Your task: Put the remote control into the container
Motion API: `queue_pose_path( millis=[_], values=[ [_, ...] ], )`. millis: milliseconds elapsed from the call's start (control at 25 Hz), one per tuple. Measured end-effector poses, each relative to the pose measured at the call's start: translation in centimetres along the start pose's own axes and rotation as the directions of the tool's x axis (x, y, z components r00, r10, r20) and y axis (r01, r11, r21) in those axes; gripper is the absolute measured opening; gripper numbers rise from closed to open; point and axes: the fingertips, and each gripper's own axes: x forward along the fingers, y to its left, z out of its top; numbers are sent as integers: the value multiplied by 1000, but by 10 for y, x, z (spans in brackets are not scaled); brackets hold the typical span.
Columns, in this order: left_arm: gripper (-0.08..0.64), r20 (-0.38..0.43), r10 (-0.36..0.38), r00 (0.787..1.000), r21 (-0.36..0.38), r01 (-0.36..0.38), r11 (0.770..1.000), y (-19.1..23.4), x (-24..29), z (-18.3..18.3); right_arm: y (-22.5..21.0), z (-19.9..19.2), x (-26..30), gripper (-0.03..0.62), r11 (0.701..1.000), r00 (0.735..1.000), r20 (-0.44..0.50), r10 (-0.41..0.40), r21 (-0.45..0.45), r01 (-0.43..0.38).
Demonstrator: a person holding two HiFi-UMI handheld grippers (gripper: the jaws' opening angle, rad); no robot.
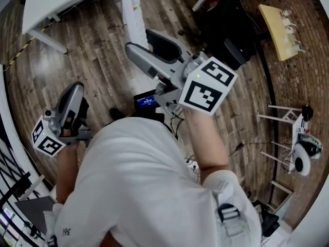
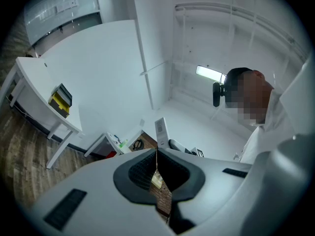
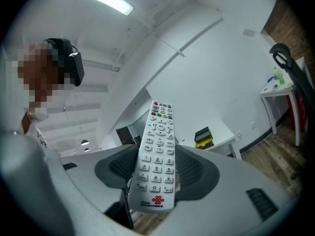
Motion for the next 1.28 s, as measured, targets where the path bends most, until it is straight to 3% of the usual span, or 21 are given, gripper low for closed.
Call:
queue_pose_path(
  millis=[200, 960, 1280],
  values=[
    [8, 1, -1, 1000, -2, 1, 1000, 2, 0, -4, -3, -2, 0, 241, 999, 1000, 7, 13, 44, -14],
    [8, 6, 2, 1000, -8, -2, 1000, 6, -10, 5, 4, -4, 19, 241, 998, 1000, 2, 11, 65, -11],
    [8, 3, 3, 1000, -1, -3, 1000, 21, -27, 27, 8, -10, 47, 241, 998, 1000, -10, -5, 70, 6]
  ],
)
